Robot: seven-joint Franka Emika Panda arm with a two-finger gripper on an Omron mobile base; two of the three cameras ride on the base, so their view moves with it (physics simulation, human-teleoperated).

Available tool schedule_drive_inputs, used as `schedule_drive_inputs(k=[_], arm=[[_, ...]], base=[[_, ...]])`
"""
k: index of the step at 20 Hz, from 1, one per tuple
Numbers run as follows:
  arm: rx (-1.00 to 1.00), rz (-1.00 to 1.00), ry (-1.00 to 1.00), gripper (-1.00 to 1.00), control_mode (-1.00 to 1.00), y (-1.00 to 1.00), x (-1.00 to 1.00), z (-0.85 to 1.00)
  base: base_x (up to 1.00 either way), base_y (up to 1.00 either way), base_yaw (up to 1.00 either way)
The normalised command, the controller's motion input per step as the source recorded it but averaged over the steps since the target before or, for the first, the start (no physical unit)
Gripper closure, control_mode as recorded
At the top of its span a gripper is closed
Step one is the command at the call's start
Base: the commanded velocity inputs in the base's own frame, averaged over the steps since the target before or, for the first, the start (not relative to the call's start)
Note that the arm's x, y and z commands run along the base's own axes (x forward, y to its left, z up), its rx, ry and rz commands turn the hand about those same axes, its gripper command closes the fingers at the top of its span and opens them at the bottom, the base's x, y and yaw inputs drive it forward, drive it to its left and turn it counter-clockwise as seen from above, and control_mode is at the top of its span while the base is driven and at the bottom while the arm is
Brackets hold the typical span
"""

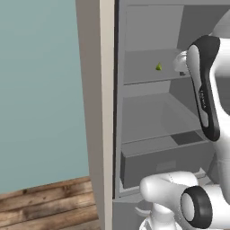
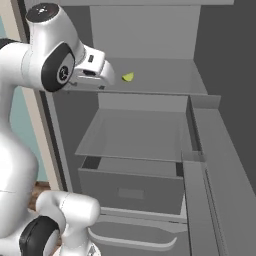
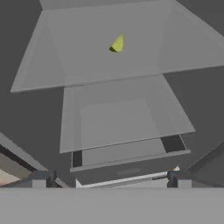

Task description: There is a bowl on the dining counter. Grab a lemon wedge from the fridge and place it in the bowl. Then get the liquor bottle and glass cup from the cabinet and place them next to the bowl.

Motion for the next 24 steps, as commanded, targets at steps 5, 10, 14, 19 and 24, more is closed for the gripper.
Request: schedule_drive_inputs(k=[5,10,14,19,24], arm=[[0.05,0.0,0.0,-1.0,-1.0,0.0,0.78,-0.24],[0.05,0.0,0.0,-1.0,-1.0,-0.13,0.72,-0.06],[0.02,0.0,0.0,-1.0,-1.0,-0.14,0.63,0.0],[0.0,0.0,0.0,-1.0,-1.0,-0.07,0.55,-0.02],[0.0,0.0,0.0,-1.0,-1.0,-0.09,0.51,-0.08]], base=[[0.0,0.0,0.0],[0.0,0.0,0.0],[0.0,0.0,0.0],[0.0,0.0,0.0],[0.0,0.0,0.0]])
